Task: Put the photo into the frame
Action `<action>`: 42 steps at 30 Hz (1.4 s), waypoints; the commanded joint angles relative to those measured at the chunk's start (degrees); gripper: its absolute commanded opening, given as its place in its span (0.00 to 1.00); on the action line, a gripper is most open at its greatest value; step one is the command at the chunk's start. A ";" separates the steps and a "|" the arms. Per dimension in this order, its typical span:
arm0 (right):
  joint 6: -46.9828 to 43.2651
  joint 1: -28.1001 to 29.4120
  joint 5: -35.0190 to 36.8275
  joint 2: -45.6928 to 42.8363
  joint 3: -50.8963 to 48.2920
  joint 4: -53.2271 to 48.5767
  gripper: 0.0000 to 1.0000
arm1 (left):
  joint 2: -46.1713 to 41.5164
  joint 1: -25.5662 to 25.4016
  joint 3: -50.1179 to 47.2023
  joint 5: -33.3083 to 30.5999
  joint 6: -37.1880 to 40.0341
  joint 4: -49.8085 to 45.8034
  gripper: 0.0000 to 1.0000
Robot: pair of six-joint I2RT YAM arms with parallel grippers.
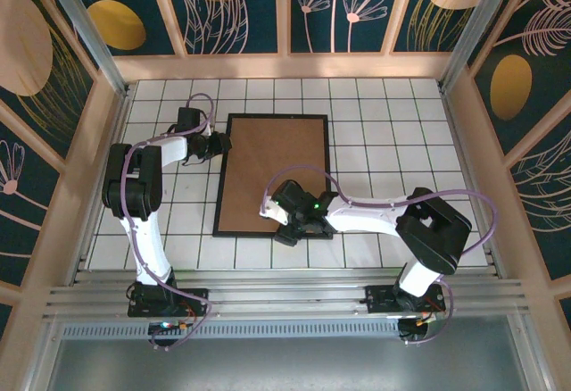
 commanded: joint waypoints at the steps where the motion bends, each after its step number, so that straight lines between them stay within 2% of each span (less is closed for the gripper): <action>1: -0.64 -0.46 3.11 0.85 1.75 -0.02 0.72 | 1.01 0.24 1.24 1.54 0.68 -1.16 0.35; 20: -0.25 -0.82 4.99 0.88 1.68 1.54 0.69 | 0.91 0.20 1.16 1.99 0.78 -1.30 0.37; 24: 1.29 -1.66 2.80 -1.20 1.47 1.62 0.69 | 0.48 0.20 1.33 2.07 0.53 -1.22 0.40; 27: 4.02 -3.55 -0.78 -4.74 1.06 2.51 0.69 | -0.26 0.24 1.40 1.98 0.12 -0.92 0.46; 34: 15.28 -13.67 -12.22 -13.70 -1.53 9.46 0.76 | -5.20 0.27 -1.78 -2.12 -2.32 2.67 0.60; 39: 27.98 -27.12 -16.79 -15.49 -2.63 12.20 0.78 | -10.55 0.42 -6.60 -4.05 -4.12 5.78 0.62; 42: 36.60 -35.89 -20.56 -14.30 -3.30 13.73 0.78 | -12.07 0.51 -7.98 -4.03 -3.80 5.56 0.59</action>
